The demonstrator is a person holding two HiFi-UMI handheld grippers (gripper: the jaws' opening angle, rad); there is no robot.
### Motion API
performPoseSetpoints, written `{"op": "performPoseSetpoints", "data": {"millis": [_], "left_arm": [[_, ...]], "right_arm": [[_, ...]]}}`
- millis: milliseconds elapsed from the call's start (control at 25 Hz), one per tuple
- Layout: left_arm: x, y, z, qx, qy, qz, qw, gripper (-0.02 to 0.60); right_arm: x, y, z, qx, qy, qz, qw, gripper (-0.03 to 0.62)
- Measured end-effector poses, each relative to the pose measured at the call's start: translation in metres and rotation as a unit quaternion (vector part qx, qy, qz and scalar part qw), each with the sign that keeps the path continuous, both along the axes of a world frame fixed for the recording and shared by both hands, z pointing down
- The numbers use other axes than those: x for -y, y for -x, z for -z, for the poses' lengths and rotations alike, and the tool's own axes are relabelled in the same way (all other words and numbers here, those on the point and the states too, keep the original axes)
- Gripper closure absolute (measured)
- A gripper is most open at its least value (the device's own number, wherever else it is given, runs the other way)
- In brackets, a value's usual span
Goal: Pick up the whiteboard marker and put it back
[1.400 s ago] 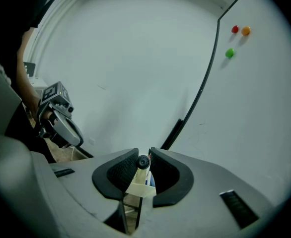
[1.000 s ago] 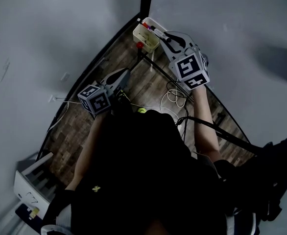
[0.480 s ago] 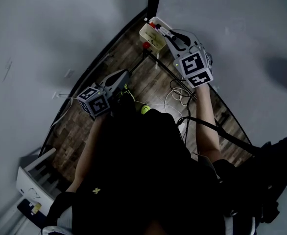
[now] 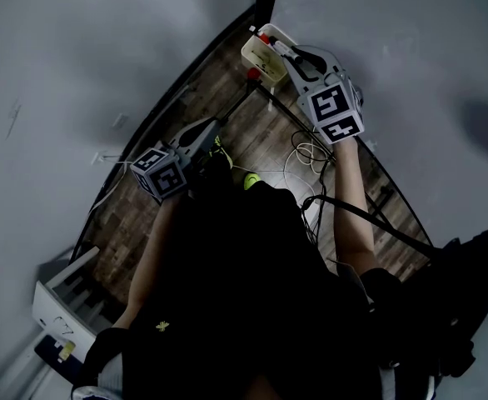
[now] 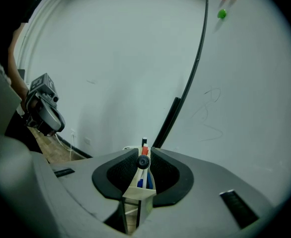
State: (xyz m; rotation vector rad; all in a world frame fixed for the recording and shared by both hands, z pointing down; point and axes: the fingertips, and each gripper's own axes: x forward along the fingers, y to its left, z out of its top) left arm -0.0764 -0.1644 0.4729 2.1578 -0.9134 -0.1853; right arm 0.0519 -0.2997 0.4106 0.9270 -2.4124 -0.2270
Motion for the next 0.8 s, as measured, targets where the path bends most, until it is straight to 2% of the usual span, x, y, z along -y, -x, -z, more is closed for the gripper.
{"op": "performPoseSetpoints", "data": {"millis": [440, 800], "left_arm": [[-0.005, 0.009, -0.004, 0.007, 0.013, -0.002, 0.9999, 0.563], [-0.006, 0.007, -0.007, 0.009, 0.019, -0.017, 0.9996, 0.563]], "right_arm": [[0.006, -0.003, -0.006, 0.028, 0.011, -0.018, 0.999, 0.51], [0.003, -0.015, -0.017, 0.017, 0.017, -0.035, 0.999, 0.51]]}}
